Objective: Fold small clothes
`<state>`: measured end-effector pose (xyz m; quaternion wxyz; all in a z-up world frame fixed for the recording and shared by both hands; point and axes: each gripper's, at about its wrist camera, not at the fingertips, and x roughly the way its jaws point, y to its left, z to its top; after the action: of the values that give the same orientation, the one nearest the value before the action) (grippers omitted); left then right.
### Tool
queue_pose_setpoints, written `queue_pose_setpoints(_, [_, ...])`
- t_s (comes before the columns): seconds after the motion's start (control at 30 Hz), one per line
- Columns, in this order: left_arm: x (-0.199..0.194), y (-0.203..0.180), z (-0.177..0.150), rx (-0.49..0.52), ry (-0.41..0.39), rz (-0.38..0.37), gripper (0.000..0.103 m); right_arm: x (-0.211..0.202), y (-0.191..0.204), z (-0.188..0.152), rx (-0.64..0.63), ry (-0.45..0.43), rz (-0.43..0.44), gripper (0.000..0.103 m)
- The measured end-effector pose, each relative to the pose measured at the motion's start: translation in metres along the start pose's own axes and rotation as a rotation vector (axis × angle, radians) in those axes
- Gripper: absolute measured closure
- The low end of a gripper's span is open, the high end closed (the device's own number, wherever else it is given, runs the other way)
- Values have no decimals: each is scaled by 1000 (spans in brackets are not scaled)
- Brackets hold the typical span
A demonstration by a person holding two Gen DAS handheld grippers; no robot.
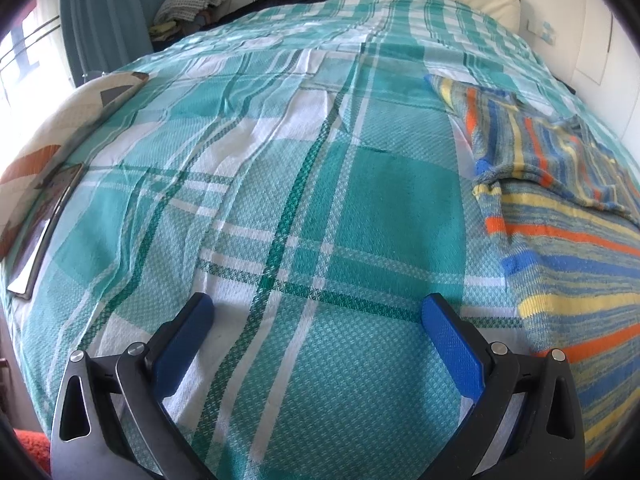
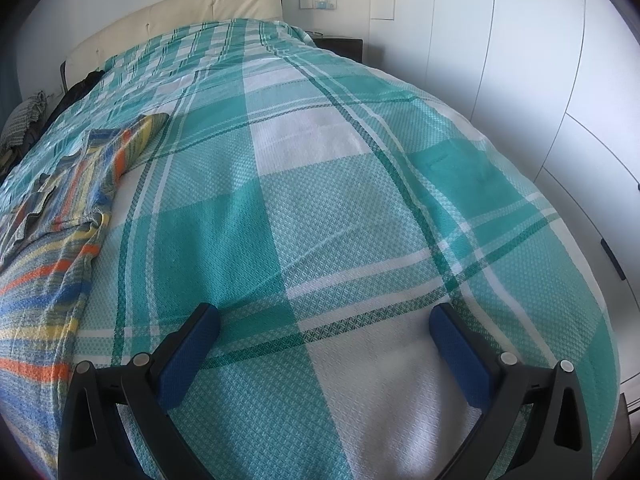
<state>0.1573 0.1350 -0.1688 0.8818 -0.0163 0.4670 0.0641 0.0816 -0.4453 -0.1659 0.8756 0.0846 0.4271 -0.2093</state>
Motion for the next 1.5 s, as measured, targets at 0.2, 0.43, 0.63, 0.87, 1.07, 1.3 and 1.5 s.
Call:
queue_pose_setpoints(0.2, [2, -5, 3, 4, 10, 23, 0, 4, 2, 2, 0, 9, -8, 0])
queue_pose_setpoints(0.43, [3, -6, 5, 1, 30, 32, 0, 5, 2, 3, 1, 11, -9, 0])
queue_pose_setpoints(0.63, [3, -6, 6, 1, 37, 35, 0, 5, 2, 3, 2, 11, -8, 0])
queue_pose_setpoints(0.87, [4, -7, 7, 0, 41, 37, 0, 5, 1, 3, 3, 12, -8, 0])
queue_pose_setpoints(1.07, [4, -7, 8, 0, 43, 36, 0, 5, 2, 3, 3, 12, -9, 0])
queue_pose_setpoints(1.3, [0, 4, 23, -34, -10, -83, 1, 5, 1, 3, 4, 12, -6, 0])
queue_pose_setpoints(1.5, [15, -9, 24, 31, 11, -17, 0, 6, 1, 4, 6, 12, -6, 0])
